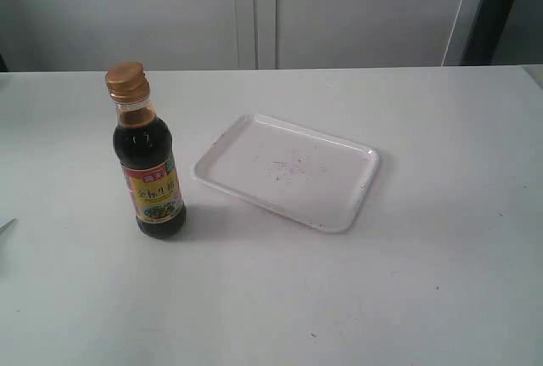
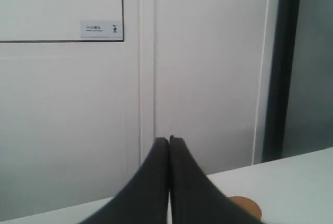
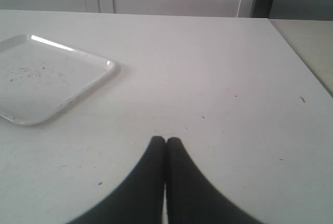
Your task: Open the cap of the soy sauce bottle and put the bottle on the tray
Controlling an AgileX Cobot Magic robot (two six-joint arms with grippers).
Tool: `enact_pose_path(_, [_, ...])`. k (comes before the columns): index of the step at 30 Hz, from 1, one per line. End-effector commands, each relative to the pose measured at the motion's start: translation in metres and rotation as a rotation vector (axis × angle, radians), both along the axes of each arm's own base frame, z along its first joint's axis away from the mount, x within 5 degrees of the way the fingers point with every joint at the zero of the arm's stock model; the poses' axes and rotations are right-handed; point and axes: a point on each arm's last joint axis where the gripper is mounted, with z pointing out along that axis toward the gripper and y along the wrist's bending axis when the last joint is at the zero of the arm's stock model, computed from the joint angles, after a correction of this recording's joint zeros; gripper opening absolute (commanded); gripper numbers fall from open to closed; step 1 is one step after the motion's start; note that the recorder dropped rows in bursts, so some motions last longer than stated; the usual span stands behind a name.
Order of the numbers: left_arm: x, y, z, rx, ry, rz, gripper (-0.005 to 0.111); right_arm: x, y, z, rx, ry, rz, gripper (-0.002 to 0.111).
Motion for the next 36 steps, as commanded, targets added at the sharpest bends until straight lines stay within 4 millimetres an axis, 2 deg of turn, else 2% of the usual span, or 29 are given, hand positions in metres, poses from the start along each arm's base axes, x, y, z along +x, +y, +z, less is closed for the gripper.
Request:
enact_pose_path(1, [0.011,-0.008,-0.003,-0.004,-0.020,-0.106,0.004,0.000,0.000,-0.001,-0.004,-0.005,-0.004,0.000])
enact_pose_path(4, [0.018,-0.013,-0.004,-0.008,-0.031,-0.171,0.021,0.000,0.000,-0.001,-0.004,-0.005,-0.004,0.000])
enact_pose_path(6, [0.024,-0.017,-0.004,-0.006,-0.027,-0.211,0.039,0.000,0.000,-0.001,-0.004,-0.005,-0.004,0.000])
enact_pose_path(11, [0.035,-0.032,-0.006,0.008,-0.003,-0.286,0.095,0.000,0.000,-0.001,-0.004,-0.005,-0.004,0.000])
enact_pose_path(13, [0.038,-0.037,-0.007,0.029,-0.002,-0.305,0.106,0.000,0.000,-0.001,-0.004,-0.005,-0.004,0.000])
enact_pose_path(22, [0.058,-0.058,-0.015,0.082,0.068,-0.350,0.105,0.000,0.000,-0.001,-0.004,-0.005,-0.004,0.000])
enact_pose_path(27, [0.078,-0.064,-0.023,0.102,0.133,-0.326,0.105,0.000,0.000,-0.001,-0.004,-0.005,-0.004,0.000])
enact_pose_path(30, [0.094,-0.066,-0.035,0.073,0.177,-0.317,0.105,0.000,0.000,-0.001,-0.004,-0.005,-0.004,0.000])
enact_pose_path(33, [0.101,-0.071,-0.047,0.035,0.176,-0.372,0.105,0.000,0.000,-0.001,-0.004,-0.005,-0.004,0.000])
enact_pose_path(36, [0.108,-0.073,-0.061,0.078,0.196,-0.361,0.105,0.000,0.000,-0.001,-0.004,-0.005,-0.004,0.000])
